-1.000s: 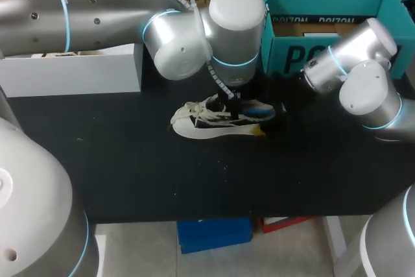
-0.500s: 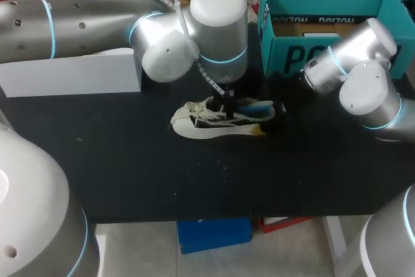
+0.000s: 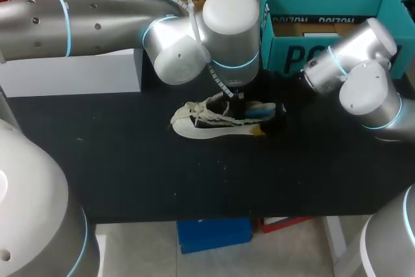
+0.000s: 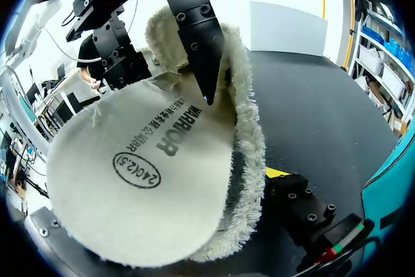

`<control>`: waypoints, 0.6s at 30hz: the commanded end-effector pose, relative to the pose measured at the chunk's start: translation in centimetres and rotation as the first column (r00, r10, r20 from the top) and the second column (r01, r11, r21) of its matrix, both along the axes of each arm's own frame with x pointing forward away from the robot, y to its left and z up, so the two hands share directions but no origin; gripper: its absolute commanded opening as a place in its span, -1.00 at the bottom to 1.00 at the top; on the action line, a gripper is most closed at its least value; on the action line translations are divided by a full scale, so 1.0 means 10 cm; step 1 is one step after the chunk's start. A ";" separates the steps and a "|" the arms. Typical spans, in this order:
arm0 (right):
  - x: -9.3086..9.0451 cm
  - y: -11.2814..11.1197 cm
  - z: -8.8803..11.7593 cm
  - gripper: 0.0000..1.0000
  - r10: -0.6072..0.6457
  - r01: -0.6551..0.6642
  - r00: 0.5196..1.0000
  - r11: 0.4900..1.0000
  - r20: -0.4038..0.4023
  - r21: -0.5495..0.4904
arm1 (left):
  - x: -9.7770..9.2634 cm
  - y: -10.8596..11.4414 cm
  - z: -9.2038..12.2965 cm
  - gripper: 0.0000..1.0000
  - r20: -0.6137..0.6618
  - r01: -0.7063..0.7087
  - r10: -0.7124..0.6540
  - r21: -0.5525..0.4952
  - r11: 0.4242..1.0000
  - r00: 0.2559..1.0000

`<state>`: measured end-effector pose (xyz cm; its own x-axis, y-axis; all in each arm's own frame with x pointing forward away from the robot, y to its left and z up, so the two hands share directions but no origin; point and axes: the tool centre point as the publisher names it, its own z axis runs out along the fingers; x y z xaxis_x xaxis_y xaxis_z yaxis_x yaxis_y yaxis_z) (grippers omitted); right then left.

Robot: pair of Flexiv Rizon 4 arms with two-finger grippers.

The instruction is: Take the shoe out of the shoebox, open the shoe tongue, remove and reinsert the insole, then place the shoe into the shoebox

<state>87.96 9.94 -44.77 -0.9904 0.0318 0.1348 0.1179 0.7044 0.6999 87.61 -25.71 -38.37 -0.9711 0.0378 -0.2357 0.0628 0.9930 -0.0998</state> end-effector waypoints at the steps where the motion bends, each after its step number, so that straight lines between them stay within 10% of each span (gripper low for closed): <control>1: 0.00 0.02 -0.05 -1.00 -0.001 0.001 1.000 1.000 -0.002 -0.004 | -0.01 -0.05 -0.01 0.51 0.021 0.004 -0.005 0.007 1.000 1.000; 6: 0.00 0.02 -0.05 -1.00 -0.001 0.001 1.000 1.000 -0.002 -0.004 | 0.05 -0.10 0.03 0.39 0.052 0.027 -0.027 -0.004 1.000 0.998; 9: 0.00 0.02 -0.05 -1.00 -0.001 0.001 1.000 1.000 -0.002 -0.004 | 0.07 -0.14 0.02 0.00 0.061 0.039 -0.038 -0.006 0.999 0.997; 18: 0.00 0.02 -0.05 -1.00 -0.001 0.001 1.000 1.000 -0.002 -0.004 | 0.12 -0.29 0.04 -0.04 0.076 0.066 -0.064 -0.022 0.998 0.995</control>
